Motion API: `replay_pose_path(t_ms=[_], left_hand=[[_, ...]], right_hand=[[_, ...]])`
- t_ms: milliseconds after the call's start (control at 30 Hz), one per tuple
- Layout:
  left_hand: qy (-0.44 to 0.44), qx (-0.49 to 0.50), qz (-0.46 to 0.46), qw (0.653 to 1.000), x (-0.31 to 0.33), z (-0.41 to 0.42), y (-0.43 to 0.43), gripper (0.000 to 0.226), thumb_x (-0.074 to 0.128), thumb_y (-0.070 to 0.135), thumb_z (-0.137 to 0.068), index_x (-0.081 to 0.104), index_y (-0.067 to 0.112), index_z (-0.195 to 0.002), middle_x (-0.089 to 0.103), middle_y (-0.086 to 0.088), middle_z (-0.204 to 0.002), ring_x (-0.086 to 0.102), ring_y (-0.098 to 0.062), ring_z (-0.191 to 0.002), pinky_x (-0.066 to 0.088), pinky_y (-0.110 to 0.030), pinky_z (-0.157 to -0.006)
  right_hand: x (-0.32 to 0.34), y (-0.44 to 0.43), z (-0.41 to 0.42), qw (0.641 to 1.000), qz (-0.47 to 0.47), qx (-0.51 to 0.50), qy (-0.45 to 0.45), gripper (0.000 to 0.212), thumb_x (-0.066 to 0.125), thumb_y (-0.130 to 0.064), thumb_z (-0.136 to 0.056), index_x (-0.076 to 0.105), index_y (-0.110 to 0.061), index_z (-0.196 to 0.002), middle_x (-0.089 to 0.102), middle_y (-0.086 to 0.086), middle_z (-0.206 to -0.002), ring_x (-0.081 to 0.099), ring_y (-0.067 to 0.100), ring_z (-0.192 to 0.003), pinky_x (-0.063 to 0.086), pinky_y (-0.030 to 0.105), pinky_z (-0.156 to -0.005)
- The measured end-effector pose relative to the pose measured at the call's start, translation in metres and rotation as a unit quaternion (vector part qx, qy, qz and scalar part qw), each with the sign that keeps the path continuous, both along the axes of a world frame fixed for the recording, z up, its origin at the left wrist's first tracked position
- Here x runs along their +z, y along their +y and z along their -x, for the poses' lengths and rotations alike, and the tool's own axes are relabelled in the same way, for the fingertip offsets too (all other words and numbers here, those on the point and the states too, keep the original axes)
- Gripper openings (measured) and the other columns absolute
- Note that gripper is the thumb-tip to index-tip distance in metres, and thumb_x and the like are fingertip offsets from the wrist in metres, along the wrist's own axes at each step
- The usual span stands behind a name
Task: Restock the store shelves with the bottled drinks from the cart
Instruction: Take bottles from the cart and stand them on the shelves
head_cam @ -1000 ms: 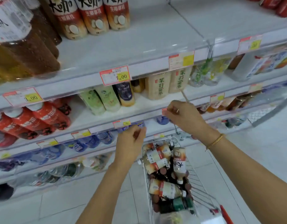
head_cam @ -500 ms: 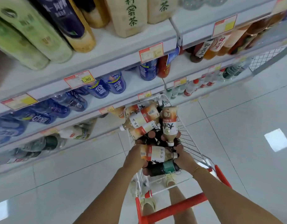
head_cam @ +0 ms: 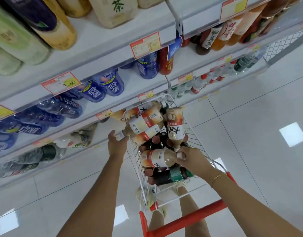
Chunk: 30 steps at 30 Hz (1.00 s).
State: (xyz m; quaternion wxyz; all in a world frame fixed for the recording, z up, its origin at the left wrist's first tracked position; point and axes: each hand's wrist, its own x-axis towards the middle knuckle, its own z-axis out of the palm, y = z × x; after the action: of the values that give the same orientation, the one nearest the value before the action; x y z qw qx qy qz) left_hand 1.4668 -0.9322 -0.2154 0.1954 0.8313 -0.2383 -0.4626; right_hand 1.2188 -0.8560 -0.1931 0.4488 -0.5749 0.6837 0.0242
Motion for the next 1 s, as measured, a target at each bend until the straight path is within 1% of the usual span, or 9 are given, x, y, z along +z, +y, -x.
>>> replay_pose_path(t_ms=[133,267,400,533,600,700,833,933,1000], left_hand=[[0.253,0.124,-0.064,0.957,-0.004,-0.003,-0.022,0.035,0.052,0.033,-0.094,0.048,0.006,-0.115,0.06,-0.016,-0.11,0.062,-0.024,-0.092,0.052,-0.031,-0.078],[0.225,0.154,-0.053,0.961,-0.003,-0.001,-0.029,0.027,0.052,0.027,-0.095,0.051,0.004,-0.08,0.056,-0.013,-0.085,0.059,-0.024,-0.086,0.052,-0.03,-0.079],[0.135,0.131,-0.012,0.982,0.004,0.006,-0.028,0.031,0.057,0.021,-0.092,0.052,0.002,-0.068,0.06,-0.015,-0.078,0.059,-0.024,-0.069,0.053,-0.034,-0.081],[-0.038,-0.037,0.029,0.998,0.041,0.018,-0.02,0.04,0.062,0.039,-0.086,0.063,0.001,-0.073,0.07,-0.015,-0.083,0.062,-0.023,-0.074,0.042,-0.023,-0.055],[-0.075,-0.095,0.093,0.988,0.072,0.025,-0.017,0.032,0.068,0.035,-0.08,0.063,0.005,-0.069,0.07,-0.017,-0.081,0.063,-0.028,-0.077,0.039,-0.026,-0.061],[-0.079,-0.22,0.178,0.956,0.13,0.031,-0.018,0.016,0.074,0.017,-0.073,0.069,0.005,-0.082,0.07,-0.018,-0.088,0.065,-0.03,-0.085,0.04,-0.024,-0.065],[-0.128,-0.406,0.154,0.892,0.228,0.025,-0.01,0.047,0.055,0.036,-0.058,0.07,0.002,-0.087,0.065,-0.019,-0.091,0.063,-0.032,-0.091,0.047,-0.03,-0.073],[-0.122,-0.464,0.199,0.855,0.3,0.006,0.002,0.018,0.062,0.034,-0.064,0.063,0.019,-0.074,0.055,-0.003,-0.076,0.058,-0.02,-0.079,0.043,-0.021,-0.067],[-0.116,-0.489,0.268,0.822,0.342,-0.009,0.009,0.013,0.072,0.027,-0.072,0.065,0.027,-0.083,0.053,0.007,-0.078,0.053,-0.005,-0.077,0.039,-0.012,-0.068]], right_hand=[[0.017,-0.001,-0.002,1.0,0.019,-0.004,0.012,0.029,0.064,-0.032,-0.08,0.058,-0.01,-0.099,0.054,0.002,-0.074,0.049,0.019,-0.068,0.033,0.024,-0.056],[0.029,0.002,-0.007,0.998,0.029,0.042,0.04,0.035,0.063,-0.032,-0.082,0.05,-0.014,-0.109,0.052,0.001,-0.076,0.048,0.017,-0.067,0.033,0.023,-0.052],[0.041,0.011,-0.003,0.997,0.037,0.04,0.051,0.043,0.064,-0.038,-0.08,0.048,-0.013,-0.111,0.059,0.002,-0.08,0.053,0.019,-0.071,0.04,0.026,-0.061],[0.066,0.017,0.009,0.991,0.067,0.055,0.103,0.053,0.057,-0.036,-0.085,0.039,-0.01,-0.128,0.048,0.0,-0.068,0.048,0.02,-0.064,0.031,0.02,-0.051],[0.09,0.014,0.013,0.988,0.088,0.059,0.112,0.043,0.057,-0.034,-0.086,0.043,-0.014,-0.122,0.044,-0.005,-0.064,0.048,0.018,-0.062,0.029,0.02,-0.05],[0.141,0.007,0.018,0.987,0.124,0.048,0.092,0.032,0.056,-0.044,-0.086,0.036,-0.02,-0.09,0.037,-0.011,-0.059,0.036,0.005,-0.051,0.021,0.014,-0.046],[0.208,-0.001,0.023,0.981,0.191,0.011,0.044,0.036,0.064,-0.041,-0.081,0.036,-0.018,-0.085,0.044,-0.008,-0.062,0.041,0.006,-0.053,0.027,0.017,-0.046],[0.263,-0.009,0.019,0.964,0.264,-0.032,-0.025,0.032,0.072,-0.033,-0.077,0.044,-0.019,-0.083,0.053,-0.007,-0.065,0.047,0.006,-0.057,0.031,0.019,-0.05],[0.304,-0.016,0.013,0.943,0.328,-0.042,-0.041,0.031,0.074,-0.03,-0.075,0.046,-0.02,-0.083,0.056,-0.006,-0.067,0.049,0.008,-0.059,0.032,0.022,-0.05]])
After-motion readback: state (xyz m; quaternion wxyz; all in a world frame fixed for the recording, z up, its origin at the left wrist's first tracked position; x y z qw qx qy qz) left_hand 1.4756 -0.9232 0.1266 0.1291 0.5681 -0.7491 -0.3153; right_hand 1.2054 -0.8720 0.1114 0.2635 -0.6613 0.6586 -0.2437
